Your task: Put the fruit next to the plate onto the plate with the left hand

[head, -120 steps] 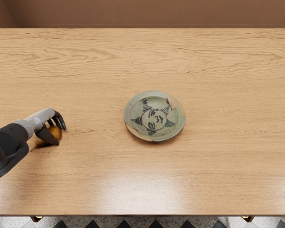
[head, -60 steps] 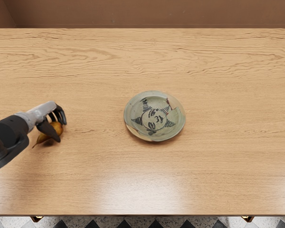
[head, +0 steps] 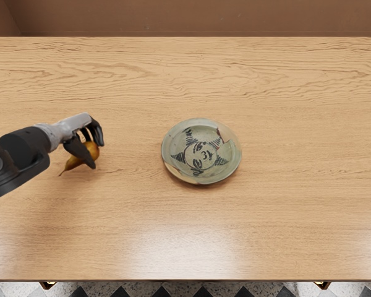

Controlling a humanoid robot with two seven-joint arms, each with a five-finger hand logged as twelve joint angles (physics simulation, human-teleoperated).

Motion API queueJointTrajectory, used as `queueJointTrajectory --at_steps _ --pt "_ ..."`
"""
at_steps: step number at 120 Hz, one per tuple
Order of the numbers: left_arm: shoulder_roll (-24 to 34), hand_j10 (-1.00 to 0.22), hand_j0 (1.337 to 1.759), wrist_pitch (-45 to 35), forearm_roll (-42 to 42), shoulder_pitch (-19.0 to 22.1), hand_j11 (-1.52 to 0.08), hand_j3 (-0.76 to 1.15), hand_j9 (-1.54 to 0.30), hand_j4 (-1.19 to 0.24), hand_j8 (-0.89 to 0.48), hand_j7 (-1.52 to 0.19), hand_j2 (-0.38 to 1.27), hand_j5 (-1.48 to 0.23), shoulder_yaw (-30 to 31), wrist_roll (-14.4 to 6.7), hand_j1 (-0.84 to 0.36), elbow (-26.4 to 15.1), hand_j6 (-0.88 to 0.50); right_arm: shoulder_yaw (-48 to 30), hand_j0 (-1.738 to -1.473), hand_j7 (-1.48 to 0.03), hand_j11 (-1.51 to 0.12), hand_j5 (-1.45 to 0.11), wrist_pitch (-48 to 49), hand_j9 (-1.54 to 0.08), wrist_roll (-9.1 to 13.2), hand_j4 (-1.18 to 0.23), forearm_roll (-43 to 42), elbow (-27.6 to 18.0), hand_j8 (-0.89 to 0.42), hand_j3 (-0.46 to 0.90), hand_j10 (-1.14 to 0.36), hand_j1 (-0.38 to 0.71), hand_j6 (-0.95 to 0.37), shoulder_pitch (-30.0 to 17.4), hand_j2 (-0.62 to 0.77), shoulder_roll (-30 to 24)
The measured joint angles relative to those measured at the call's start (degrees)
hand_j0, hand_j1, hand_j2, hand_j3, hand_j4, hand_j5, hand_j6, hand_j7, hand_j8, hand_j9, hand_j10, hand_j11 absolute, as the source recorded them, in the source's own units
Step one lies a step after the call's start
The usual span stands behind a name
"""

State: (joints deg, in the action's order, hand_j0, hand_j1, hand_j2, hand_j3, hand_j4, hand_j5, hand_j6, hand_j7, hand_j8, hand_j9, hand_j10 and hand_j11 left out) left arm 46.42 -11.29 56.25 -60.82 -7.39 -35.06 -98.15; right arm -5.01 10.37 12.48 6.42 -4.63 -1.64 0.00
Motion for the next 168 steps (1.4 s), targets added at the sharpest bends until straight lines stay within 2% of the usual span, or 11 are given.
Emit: queueJointTrajectory --at_steps 72,99,168 --pt "-2.0 -0.61 1.648 5.1 -7.7 -8.8 -1.14 0.0 -1.14 -0.79 -0.41 -1.15 0.5 -1.22 -0.9 0.1 -0.32 0.0 -0.48 0.0 -1.658 0.0 0.0 0.0 0.0 0.0 0.0 0.0 0.0 0.0 0.0 0.0 0.0 -0.35 0.0 0.2 0.0 0.0" --pt "-5.9 -0.6 1.649 6.0 -11.2 -12.8 -1.14 0.0 -1.14 -0.8 -0.4 -1.15 0.5 -1.22 -0.9 0.0 -0.33 0.5 -0.47 0.0 -1.658 0.0 0.0 0.0 0.0 0.0 0.0 0.0 0.0 0.0 0.0 0.0 0.0 -0.35 0.0 0.2 0.0 0.0" --pt "-11.8 -0.6 1.648 6.4 -18.1 -18.7 -1.15 0.0 -1.14 -0.81 -0.41 -1.16 0.54 -1.22 -0.9 0.0 -0.34 1.9 -0.48 0.0 -1.658 0.0 0.0 0.0 0.0 0.0 0.0 0.0 0.0 0.0 0.0 0.0 0.0 -0.35 0.0 0.4 0.0 0.0"
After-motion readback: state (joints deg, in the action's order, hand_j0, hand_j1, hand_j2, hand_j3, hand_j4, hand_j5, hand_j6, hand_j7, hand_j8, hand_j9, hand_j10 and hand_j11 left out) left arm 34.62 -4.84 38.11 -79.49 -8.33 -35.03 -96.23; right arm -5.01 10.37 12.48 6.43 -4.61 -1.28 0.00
